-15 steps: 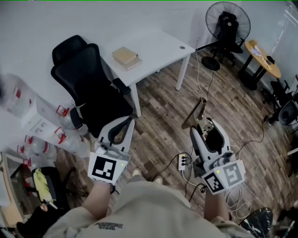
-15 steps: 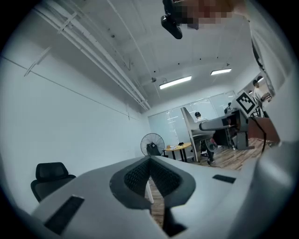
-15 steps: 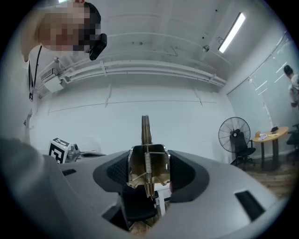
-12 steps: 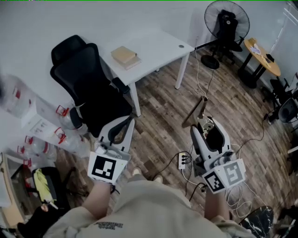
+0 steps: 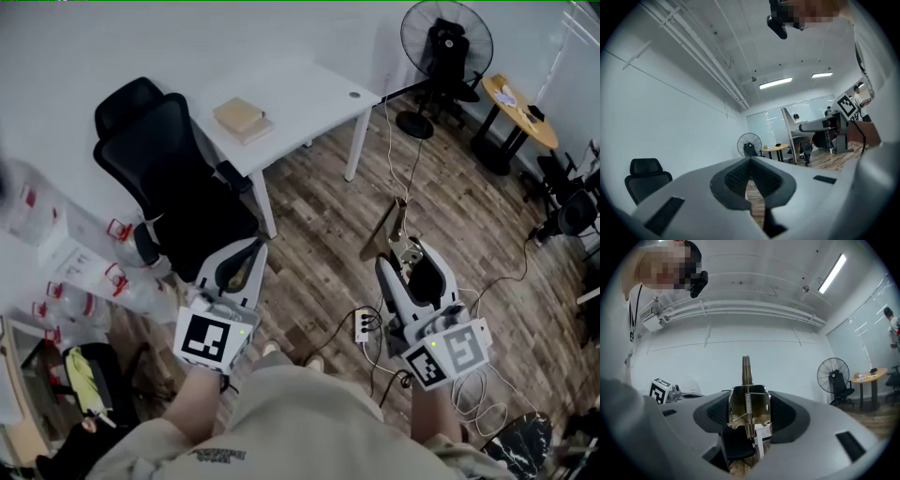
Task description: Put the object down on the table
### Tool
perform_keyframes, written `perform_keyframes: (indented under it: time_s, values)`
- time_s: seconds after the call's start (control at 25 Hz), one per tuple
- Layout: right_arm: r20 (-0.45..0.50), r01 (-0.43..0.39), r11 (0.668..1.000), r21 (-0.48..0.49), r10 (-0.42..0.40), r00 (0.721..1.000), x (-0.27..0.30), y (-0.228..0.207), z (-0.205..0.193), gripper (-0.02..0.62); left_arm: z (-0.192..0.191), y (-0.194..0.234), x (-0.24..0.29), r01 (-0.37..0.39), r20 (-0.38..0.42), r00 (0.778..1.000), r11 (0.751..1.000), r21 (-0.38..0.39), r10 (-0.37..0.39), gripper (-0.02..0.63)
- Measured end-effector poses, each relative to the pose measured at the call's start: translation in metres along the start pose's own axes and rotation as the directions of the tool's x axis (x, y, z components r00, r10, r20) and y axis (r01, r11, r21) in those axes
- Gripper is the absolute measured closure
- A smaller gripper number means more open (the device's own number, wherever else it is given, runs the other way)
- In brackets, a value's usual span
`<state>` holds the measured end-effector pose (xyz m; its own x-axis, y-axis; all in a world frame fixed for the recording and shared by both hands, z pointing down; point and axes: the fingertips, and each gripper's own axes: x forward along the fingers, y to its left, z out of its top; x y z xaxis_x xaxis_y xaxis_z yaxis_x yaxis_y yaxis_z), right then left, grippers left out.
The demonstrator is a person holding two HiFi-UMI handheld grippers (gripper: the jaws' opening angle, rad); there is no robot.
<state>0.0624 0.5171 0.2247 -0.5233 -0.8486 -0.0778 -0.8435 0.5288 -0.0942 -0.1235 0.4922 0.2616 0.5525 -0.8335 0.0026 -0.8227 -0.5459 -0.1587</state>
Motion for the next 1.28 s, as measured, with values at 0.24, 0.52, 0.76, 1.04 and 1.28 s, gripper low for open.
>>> perform_keyframes:
  time_s: [0.24, 0.52, 0.76, 1.04, 1.28]
  values:
    - [-0.011, 0.025, 1.000, 0.000, -0.025, 1.000, -0.008, -0.012, -0.006, 0.353, -0.004, -0.003, 0.003, -0.031, -0.011, 0.999, 0.999, -0.015, 0.031, 0.586]
    - [-0.010, 0.023, 0.999, 0.026, -0.023, 1.000, -0.009, -0.022, -0.012, 0.353, -0.004, -0.011, 0.016, 0.003, -0.018, 1.000, 1.000, -0.022, -0.004, 0.586]
    - [-0.010, 0.013, 0.999, 0.033, -0.013, 1.000, 0.007, -0.035, -0.017, 0.353, -0.012, -0.008, 0.039, 0.023, -0.016, 1.000, 0.999, -0.035, -0.023, 0.586]
    - [-0.028, 0.030, 0.999, 0.037, -0.029, 0.999, 0.041, -0.064, -0.026, 0.353, -0.024, 0.009, 0.081, 0.044, -0.023, 0.999, 0.998, -0.044, -0.045, 0.586]
    - [-0.049, 0.035, 0.999, 0.026, -0.034, 0.998, 0.086, -0.089, -0.029, 0.353, -0.029, 0.036, 0.126, 0.060, -0.031, 0.998, 0.997, -0.050, -0.062, 0.586]
